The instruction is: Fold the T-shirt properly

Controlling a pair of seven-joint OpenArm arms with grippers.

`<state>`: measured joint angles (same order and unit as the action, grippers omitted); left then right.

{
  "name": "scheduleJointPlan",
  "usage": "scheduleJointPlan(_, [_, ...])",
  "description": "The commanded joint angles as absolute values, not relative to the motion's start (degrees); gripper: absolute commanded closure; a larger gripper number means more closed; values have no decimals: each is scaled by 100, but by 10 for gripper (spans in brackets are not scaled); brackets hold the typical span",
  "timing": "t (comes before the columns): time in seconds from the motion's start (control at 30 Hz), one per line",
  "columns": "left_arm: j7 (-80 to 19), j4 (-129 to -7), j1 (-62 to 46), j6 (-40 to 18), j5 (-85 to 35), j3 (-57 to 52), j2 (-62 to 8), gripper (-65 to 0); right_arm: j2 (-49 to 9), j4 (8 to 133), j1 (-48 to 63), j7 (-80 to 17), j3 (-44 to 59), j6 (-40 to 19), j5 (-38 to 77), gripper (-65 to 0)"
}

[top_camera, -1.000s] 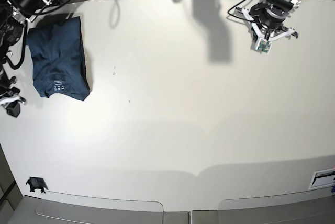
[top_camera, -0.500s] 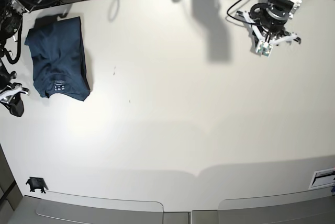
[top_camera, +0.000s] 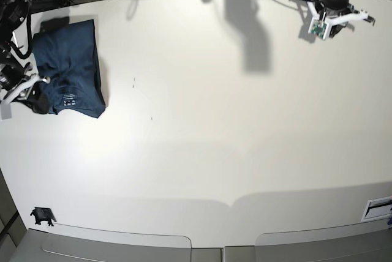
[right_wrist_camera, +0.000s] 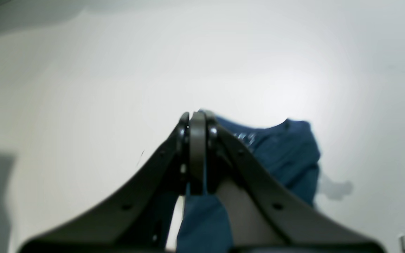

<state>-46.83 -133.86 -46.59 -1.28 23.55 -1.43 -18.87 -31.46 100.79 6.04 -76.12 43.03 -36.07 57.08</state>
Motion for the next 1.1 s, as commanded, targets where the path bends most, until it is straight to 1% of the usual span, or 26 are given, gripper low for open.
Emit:
scheduleJointPlan(0.0, [-4652,-13500,-4762,-19,2528,-156,-1911,0,-3288,10197,672,-7590,4355,-3651,5848,0])
scheduleJointPlan(0.13, [-5129,-13500,-5172,-23,2569,-156,-1925,0,-3286,10204,1297,-7975,4355,-3712,5942,0])
scheduleJointPlan(0.47, [-5642,-13500,-6672,-21,2499,-156,-1946,0,-3282,10197,3199,-8000,4355,-3710,5942,0])
scheduleJointPlan(0.67, [-5752,-13500,-7500,-23,2303,-156,-2578,0,-3089,10197,4209,-8000,4355,-3712,5940,0])
scheduleJointPlan(0.83, [-5887,-13500,-7500,-25,2126,-156,-3020,0,-2880,10193,4790,-8000,4355,-3715,5942,0])
scheduleJointPlan(0.87, [-6025,-13500,-7500,-43,2040,-156,-3057,0,-2864,10193,4888,-8000,4353,-3715,5940,0])
scheduleJointPlan(0.93, [-5999,-13434,-7500,-54,1986,-156,-3120,0,-2818,10189,5078,-8000,4353,-3739,5964,0])
scheduleJointPlan(1.0, [-5898,-13061,-7500,-185,1815,-156,-3151,0,-2812,10189,5253,-8000,4353,-3793,6049,0])
scheduleJointPlan(1.07, [-5734,-12543,-7500,-438,1553,-156,-3148,0,-2810,10186,5404,-8000,4355,-3839,6047,0])
